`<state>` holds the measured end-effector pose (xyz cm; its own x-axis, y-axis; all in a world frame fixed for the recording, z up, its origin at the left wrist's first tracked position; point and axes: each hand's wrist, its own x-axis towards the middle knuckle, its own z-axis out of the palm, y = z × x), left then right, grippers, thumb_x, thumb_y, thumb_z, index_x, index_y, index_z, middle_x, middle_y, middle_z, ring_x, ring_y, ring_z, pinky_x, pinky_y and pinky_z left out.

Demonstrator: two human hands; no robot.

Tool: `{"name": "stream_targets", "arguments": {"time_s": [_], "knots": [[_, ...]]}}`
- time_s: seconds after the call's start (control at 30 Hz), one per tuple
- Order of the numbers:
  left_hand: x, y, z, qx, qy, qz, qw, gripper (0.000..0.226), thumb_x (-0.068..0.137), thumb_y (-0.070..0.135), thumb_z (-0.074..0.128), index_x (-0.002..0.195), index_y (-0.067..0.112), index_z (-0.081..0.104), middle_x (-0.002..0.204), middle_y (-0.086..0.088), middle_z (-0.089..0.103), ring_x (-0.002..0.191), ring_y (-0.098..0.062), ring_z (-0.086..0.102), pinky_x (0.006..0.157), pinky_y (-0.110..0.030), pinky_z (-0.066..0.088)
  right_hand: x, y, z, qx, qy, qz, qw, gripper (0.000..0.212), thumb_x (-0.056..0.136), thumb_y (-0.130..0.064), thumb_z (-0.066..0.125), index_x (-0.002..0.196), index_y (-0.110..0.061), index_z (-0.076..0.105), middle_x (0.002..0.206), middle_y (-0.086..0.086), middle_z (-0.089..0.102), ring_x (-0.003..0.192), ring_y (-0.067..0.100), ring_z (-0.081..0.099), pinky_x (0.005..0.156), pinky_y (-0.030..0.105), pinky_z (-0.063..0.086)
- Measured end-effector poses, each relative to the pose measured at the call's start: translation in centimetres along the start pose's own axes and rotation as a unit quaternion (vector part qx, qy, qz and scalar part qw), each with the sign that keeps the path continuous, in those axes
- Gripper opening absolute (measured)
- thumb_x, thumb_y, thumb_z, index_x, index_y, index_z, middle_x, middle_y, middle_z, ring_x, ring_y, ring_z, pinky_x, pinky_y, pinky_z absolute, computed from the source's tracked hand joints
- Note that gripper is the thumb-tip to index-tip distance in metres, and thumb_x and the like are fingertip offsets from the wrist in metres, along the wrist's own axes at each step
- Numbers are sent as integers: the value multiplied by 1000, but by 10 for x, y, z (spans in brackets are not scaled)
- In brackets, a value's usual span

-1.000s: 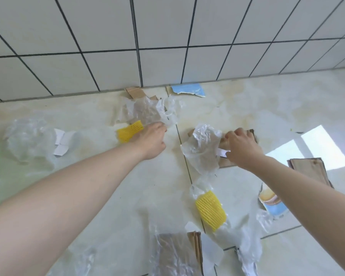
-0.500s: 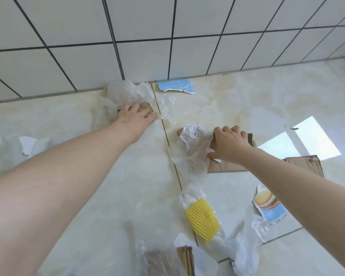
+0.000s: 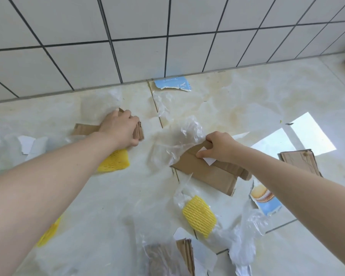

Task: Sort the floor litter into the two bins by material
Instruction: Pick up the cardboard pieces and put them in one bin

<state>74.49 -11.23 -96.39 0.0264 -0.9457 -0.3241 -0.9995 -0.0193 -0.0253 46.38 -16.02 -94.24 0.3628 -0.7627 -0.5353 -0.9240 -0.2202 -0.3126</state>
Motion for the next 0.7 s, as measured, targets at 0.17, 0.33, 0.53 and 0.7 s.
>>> {"name": "stream_targets", "arguments": {"time_s": [0.17,0.33,0.53,0.7], "knots": [[-46,22,15,-72,-30,51,996,61,72,46,68,125,25,47,119,2,46,98,-25,39,88,-39,44,-14,-12,1,56,-50,26,997,35,74,-42,76,69,-13,56,69,1,53,65,17,50,57,27,40],[-85,33,25,-125,-44,71,989,60,71,50,67,123,26,50,112,2,50,97,-23,42,87,-37,44,-32,-24,3,90,-80,30,992,36,77,-34,76,65,-12,50,64,2,49,59,18,49,52,26,42],[-112,30,13,-252,57,19,966,57,78,46,65,128,24,51,111,0,47,106,-23,54,88,-36,46,-53,-27,11,143,-89,36,985,38,87,-24,66,62,-13,39,66,2,51,64,19,57,67,34,59],[-120,17,2,-316,114,-55,940,51,87,51,49,129,22,50,114,-1,46,108,-27,53,90,-36,42,-68,-27,13,201,-146,78,965,19,92,-26,55,81,-12,60,82,5,64,74,23,64,73,35,57]]}}
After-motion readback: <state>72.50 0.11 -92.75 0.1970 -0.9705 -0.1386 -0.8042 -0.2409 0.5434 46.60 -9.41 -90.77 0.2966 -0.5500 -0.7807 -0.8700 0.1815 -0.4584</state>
